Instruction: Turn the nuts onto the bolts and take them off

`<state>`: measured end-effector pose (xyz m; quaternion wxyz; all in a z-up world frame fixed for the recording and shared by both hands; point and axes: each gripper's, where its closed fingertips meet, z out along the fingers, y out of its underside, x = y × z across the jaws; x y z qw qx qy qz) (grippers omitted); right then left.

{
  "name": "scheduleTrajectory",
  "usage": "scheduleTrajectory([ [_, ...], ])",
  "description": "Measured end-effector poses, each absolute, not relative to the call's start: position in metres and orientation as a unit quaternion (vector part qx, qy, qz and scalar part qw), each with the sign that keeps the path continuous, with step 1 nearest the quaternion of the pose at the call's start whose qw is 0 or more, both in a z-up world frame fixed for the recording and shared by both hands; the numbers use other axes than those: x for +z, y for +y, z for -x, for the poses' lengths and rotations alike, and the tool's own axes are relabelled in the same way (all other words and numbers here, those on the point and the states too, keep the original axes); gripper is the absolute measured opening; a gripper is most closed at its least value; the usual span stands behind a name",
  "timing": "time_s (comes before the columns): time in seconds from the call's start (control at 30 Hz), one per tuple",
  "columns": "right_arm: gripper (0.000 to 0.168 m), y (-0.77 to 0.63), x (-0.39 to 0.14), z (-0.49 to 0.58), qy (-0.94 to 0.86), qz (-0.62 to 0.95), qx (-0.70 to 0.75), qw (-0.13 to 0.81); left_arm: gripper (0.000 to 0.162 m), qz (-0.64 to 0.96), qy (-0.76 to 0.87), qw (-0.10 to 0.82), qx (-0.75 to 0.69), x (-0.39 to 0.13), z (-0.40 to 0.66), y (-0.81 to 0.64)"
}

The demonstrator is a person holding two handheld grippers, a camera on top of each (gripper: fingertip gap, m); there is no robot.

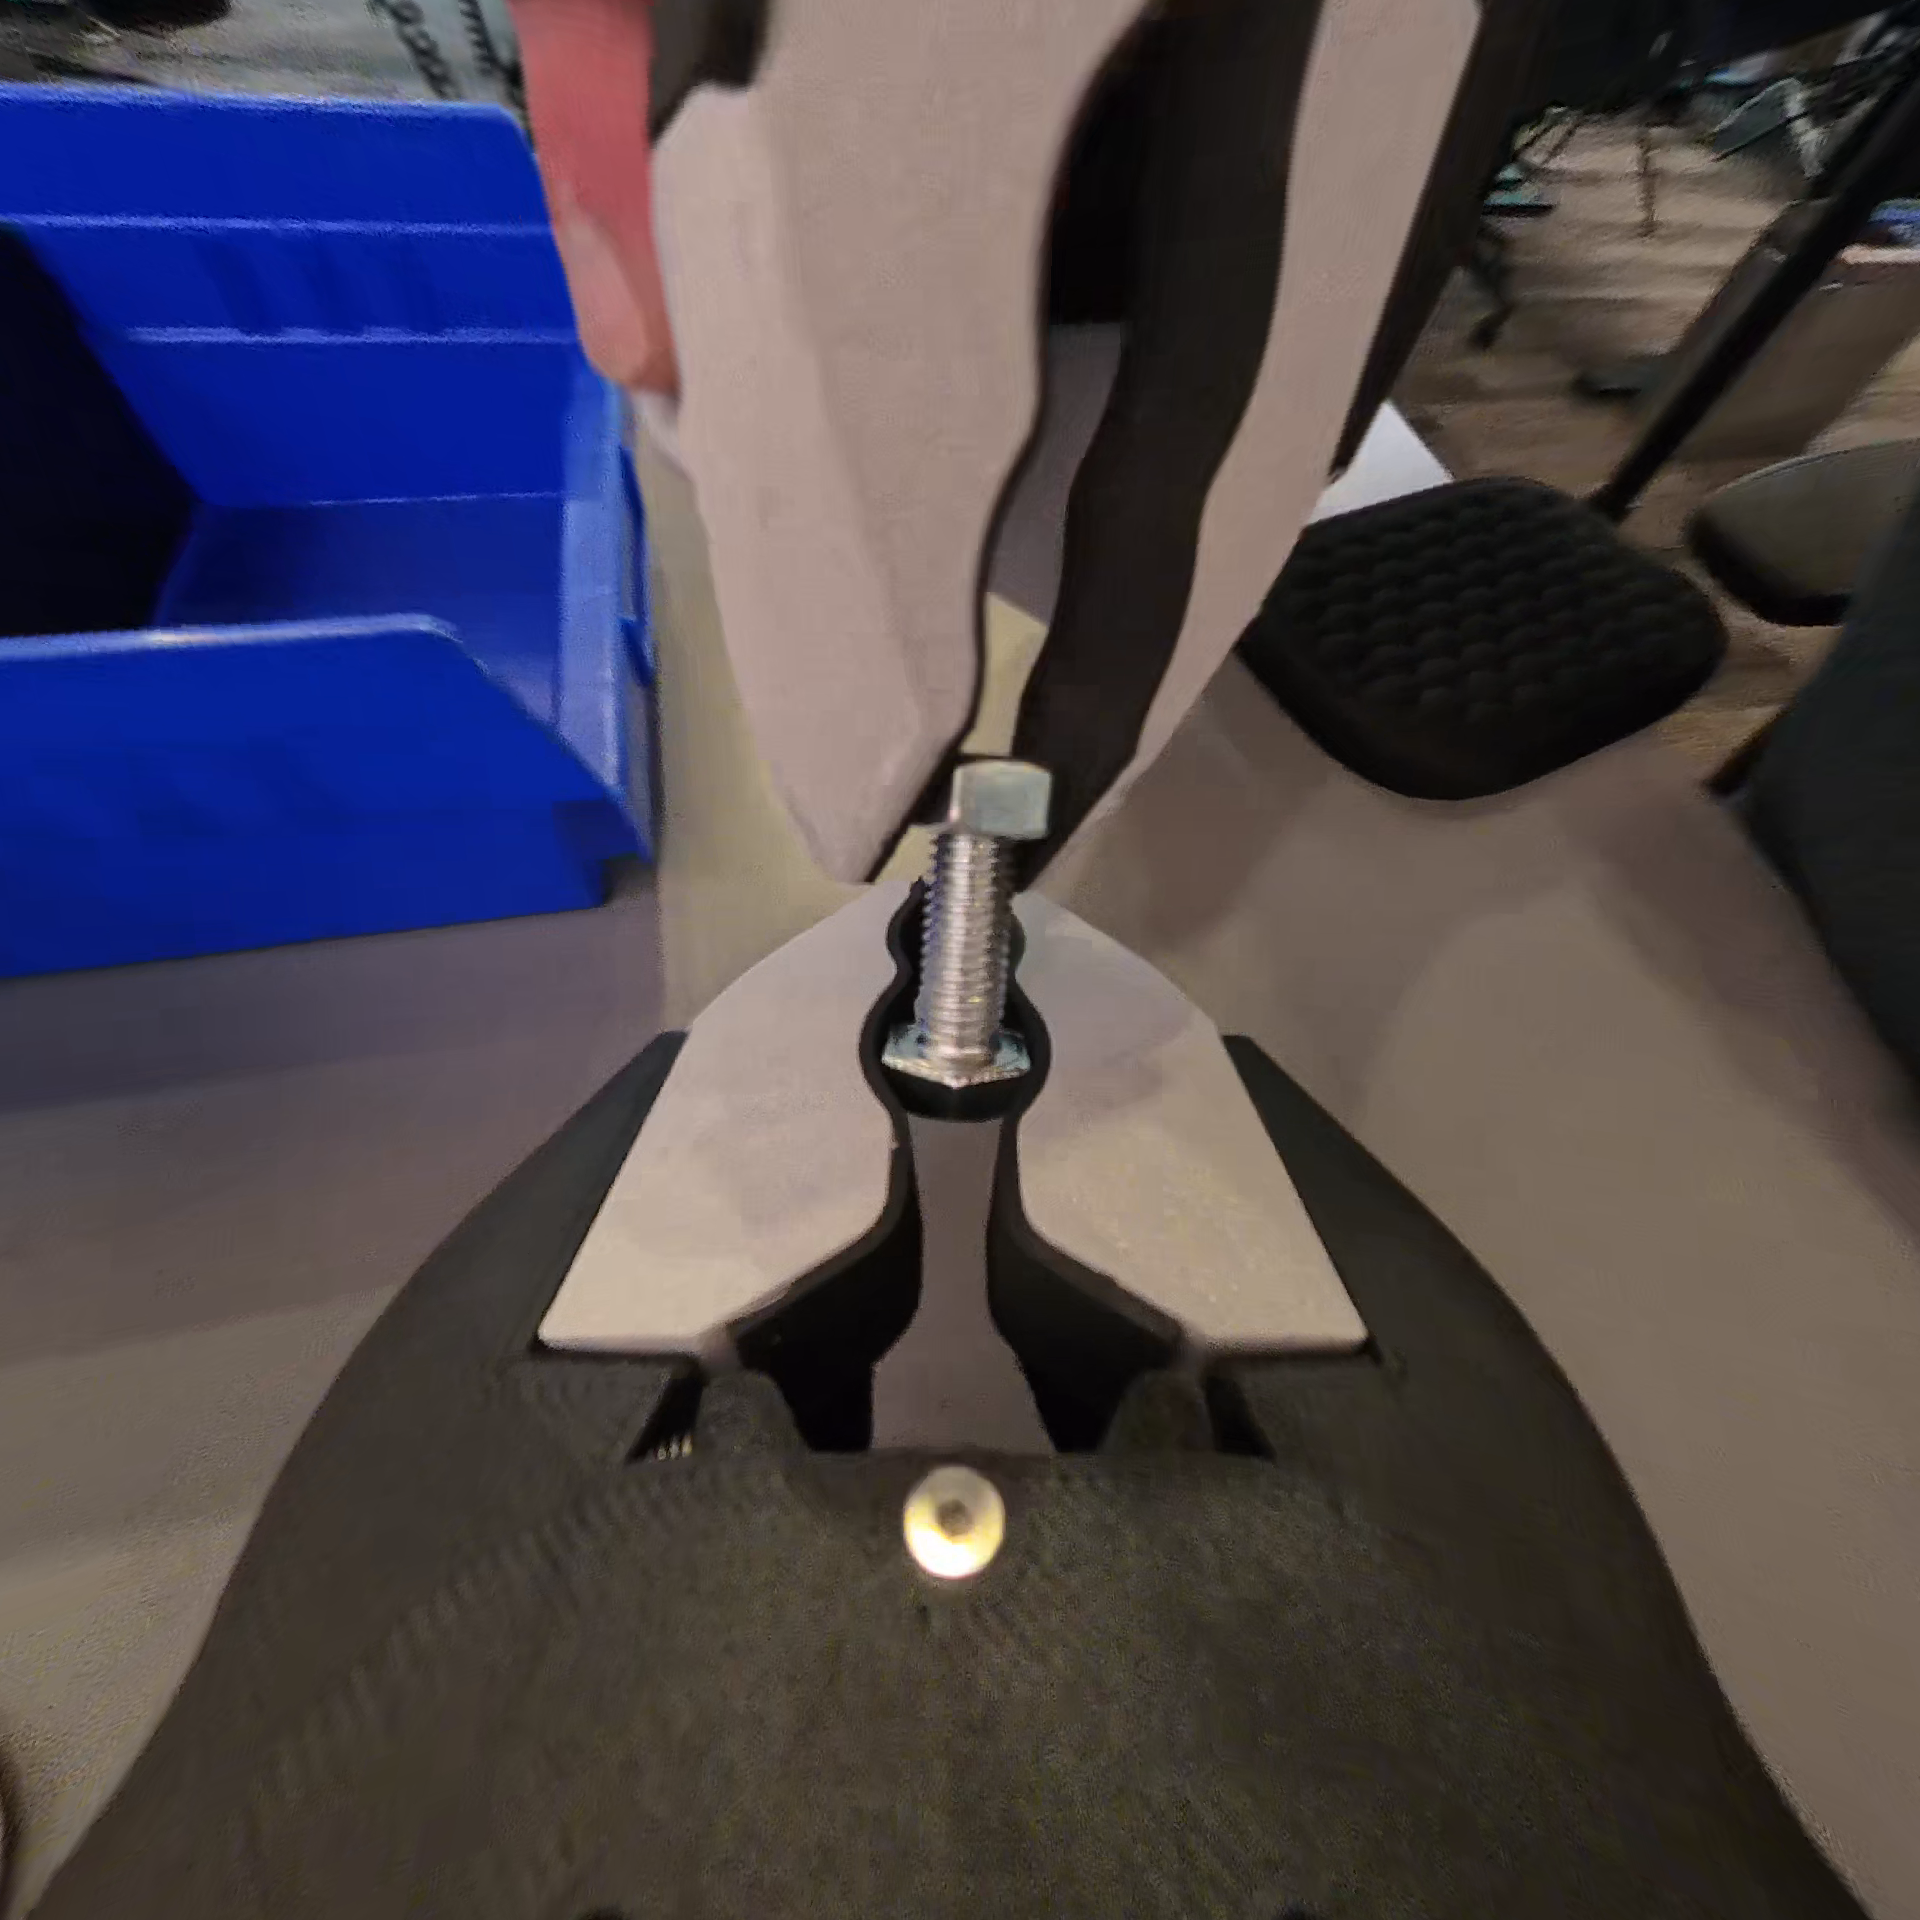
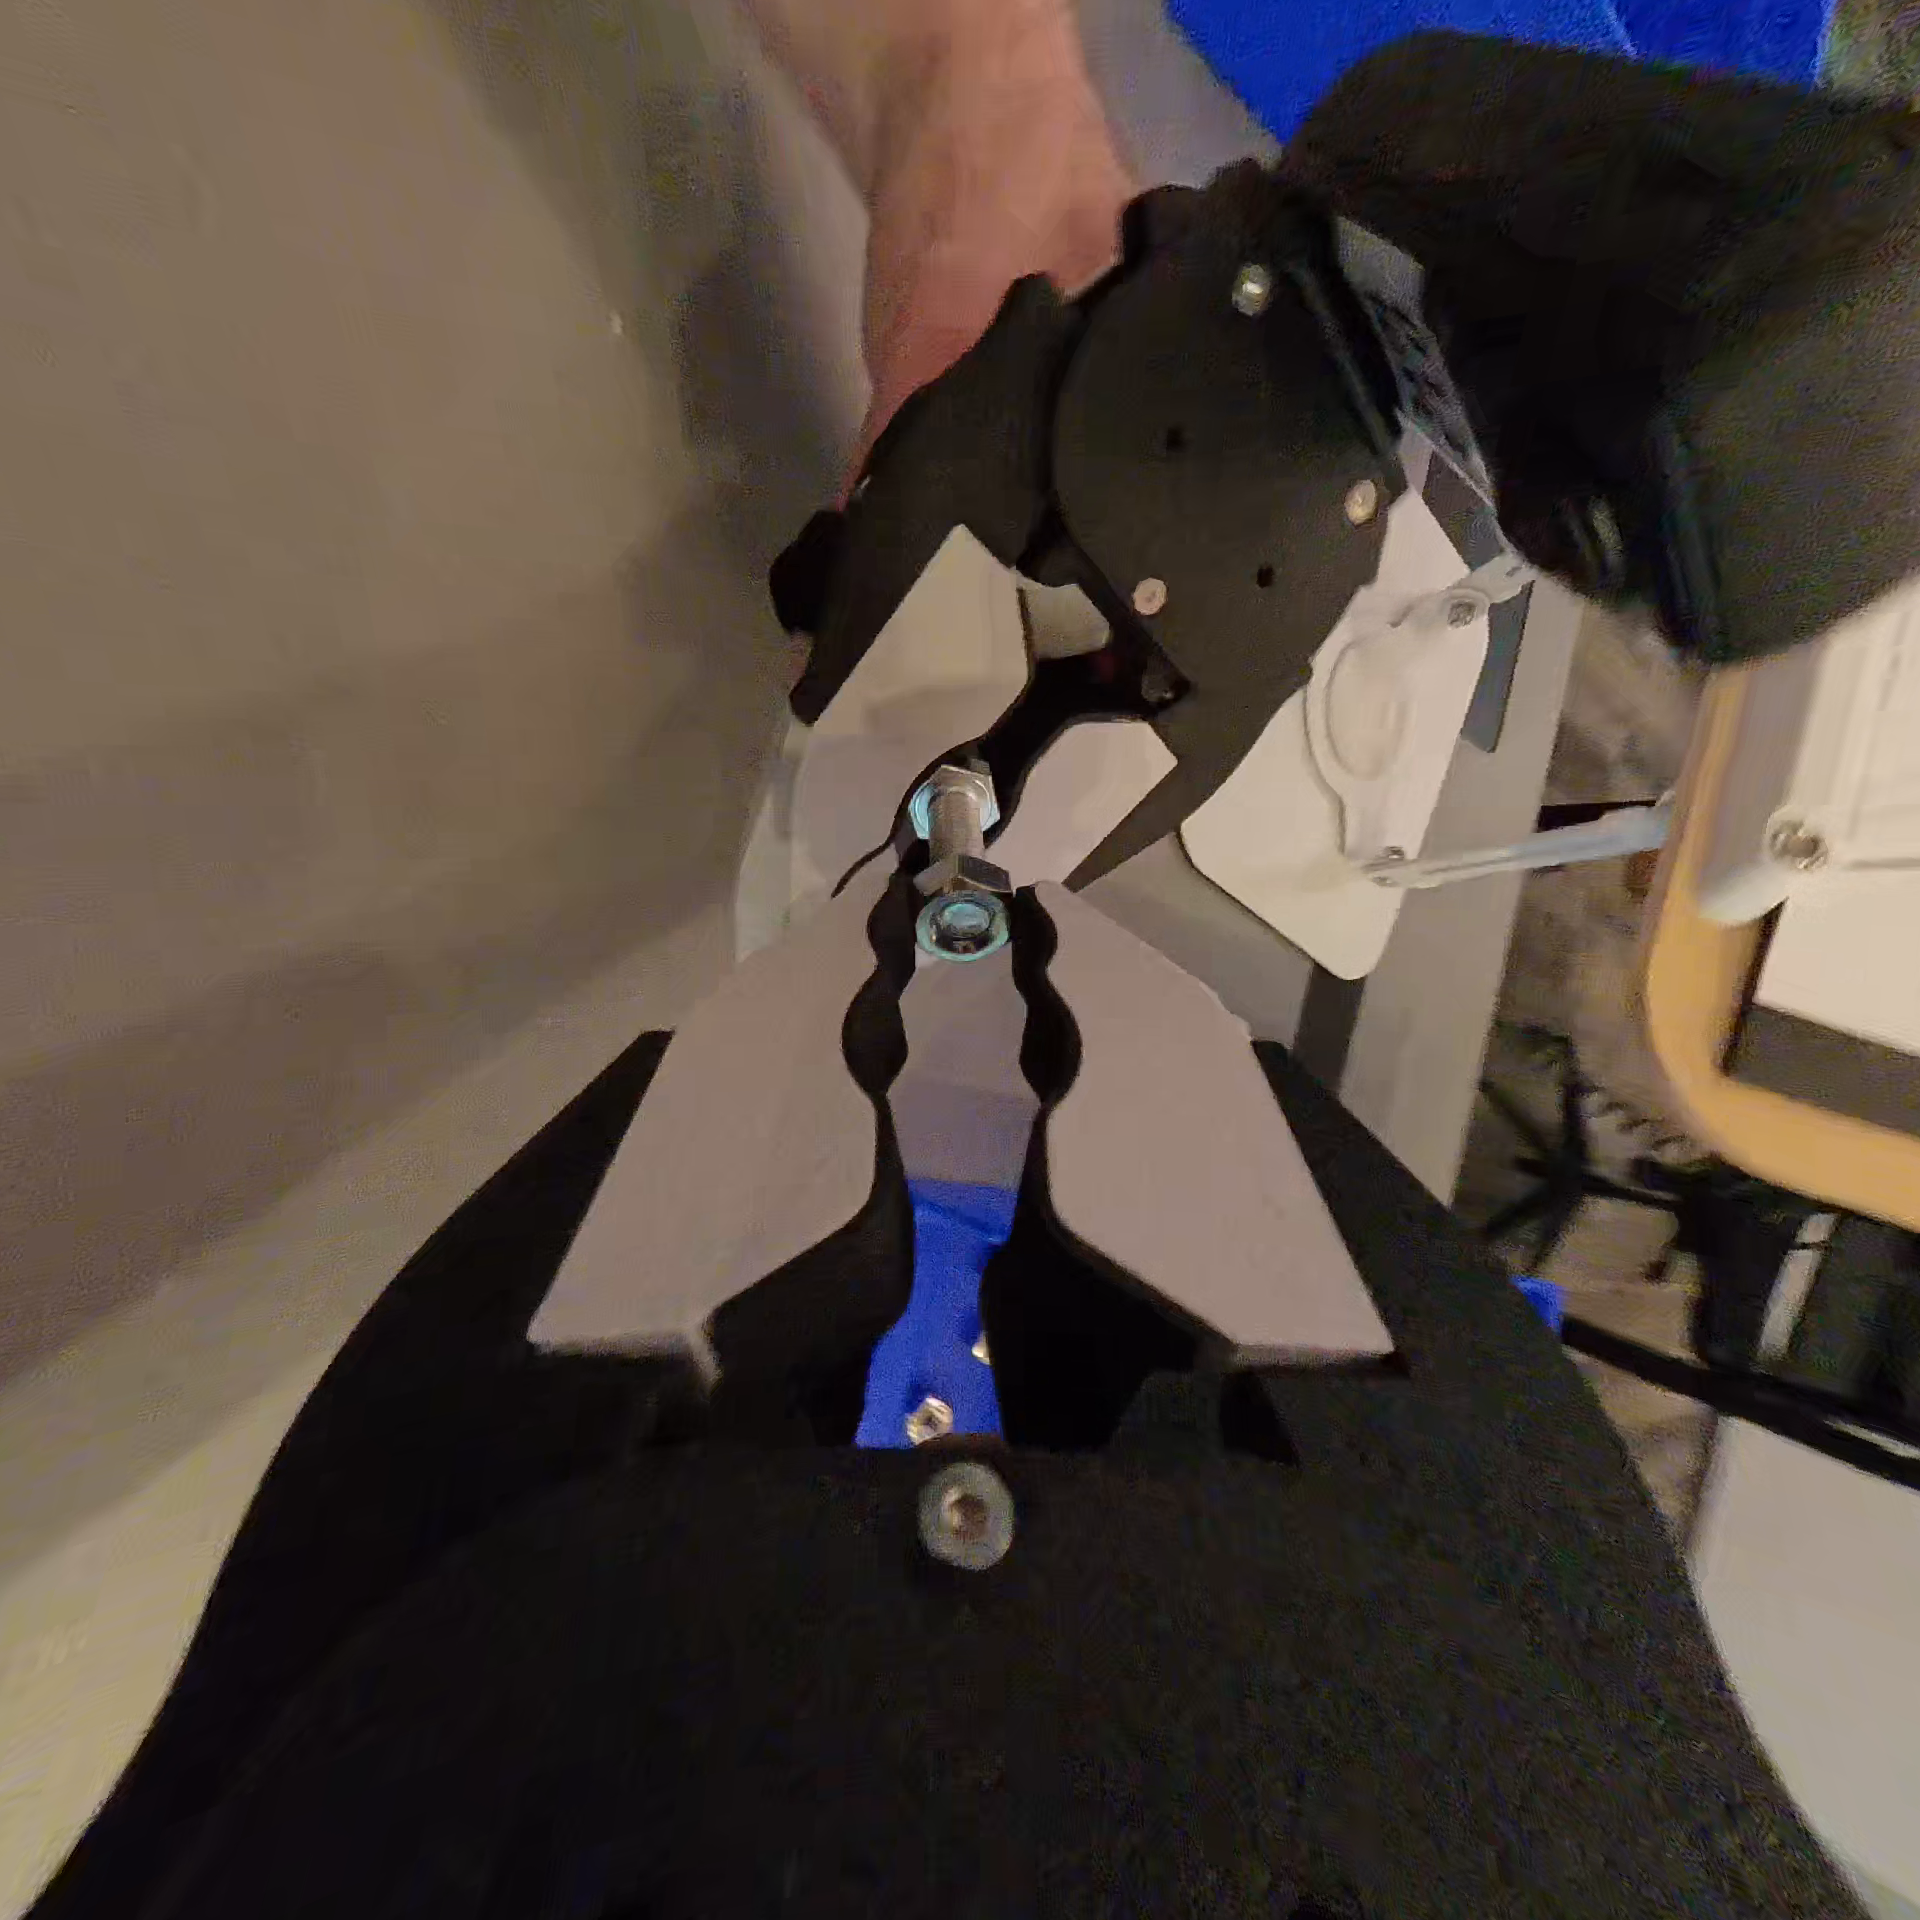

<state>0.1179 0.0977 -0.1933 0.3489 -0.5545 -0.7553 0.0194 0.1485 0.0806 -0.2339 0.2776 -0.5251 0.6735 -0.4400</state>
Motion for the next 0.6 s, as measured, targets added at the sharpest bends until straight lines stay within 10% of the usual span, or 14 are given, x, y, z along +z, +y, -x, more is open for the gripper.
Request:
scheduleTrajectory([
  [0.27,0.04,0.115,-0.199,-0.124,-0.714,0.61,0.004,0.342,0.009,0.547,0.667,0.299,-0.409,-0.241,-0.147,0.097],
  [0.6,0.019,0.11,-0.2,-0.122,-0.509,0.754,0.272,0.312,0.01,0.562,0.671,0.378,-0.301,-0.243,-0.152,0.117],
])
